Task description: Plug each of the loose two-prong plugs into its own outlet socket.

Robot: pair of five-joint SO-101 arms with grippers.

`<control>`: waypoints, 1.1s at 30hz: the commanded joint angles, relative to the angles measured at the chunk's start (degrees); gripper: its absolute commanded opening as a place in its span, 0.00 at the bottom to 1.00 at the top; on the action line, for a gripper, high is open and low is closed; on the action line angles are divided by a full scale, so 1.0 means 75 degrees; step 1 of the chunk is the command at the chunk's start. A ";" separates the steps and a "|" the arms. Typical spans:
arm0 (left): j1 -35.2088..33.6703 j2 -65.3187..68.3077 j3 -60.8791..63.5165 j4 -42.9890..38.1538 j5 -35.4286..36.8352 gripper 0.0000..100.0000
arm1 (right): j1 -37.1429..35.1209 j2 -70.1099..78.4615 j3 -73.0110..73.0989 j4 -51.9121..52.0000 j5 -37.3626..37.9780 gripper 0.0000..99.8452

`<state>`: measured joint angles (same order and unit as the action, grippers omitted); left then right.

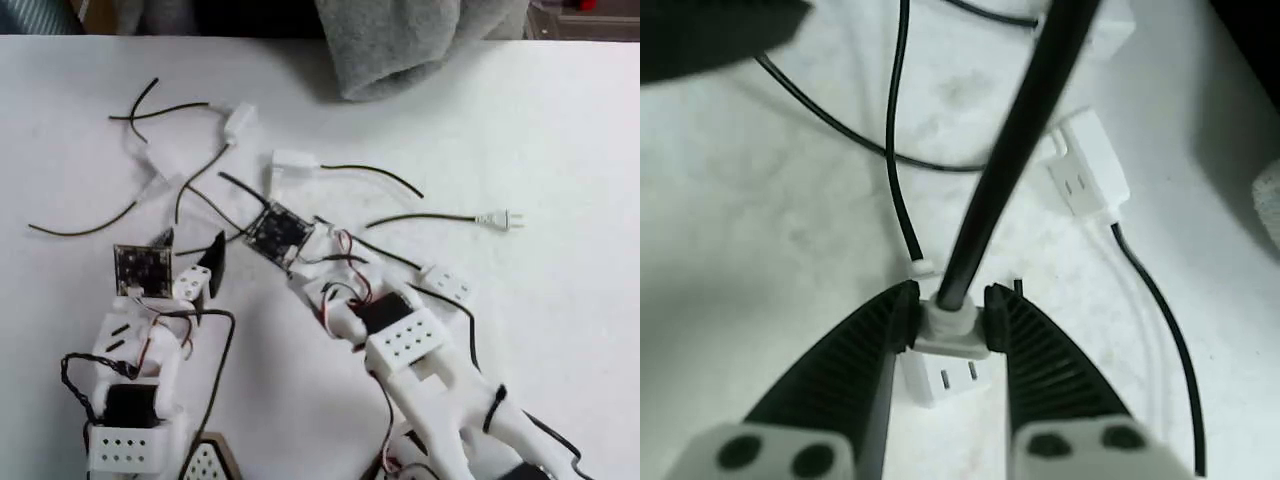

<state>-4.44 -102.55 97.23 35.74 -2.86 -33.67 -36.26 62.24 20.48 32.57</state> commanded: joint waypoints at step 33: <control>0.1143 -0.0135 -0.0023 0.0328 -0.0082 0.25 | -0.1741 -0.3897 0.1747 -0.0744 -0.3083 0.02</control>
<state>4.09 -102.55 97.23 38.37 -2.86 -46.07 -64.84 75.60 13.10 9.89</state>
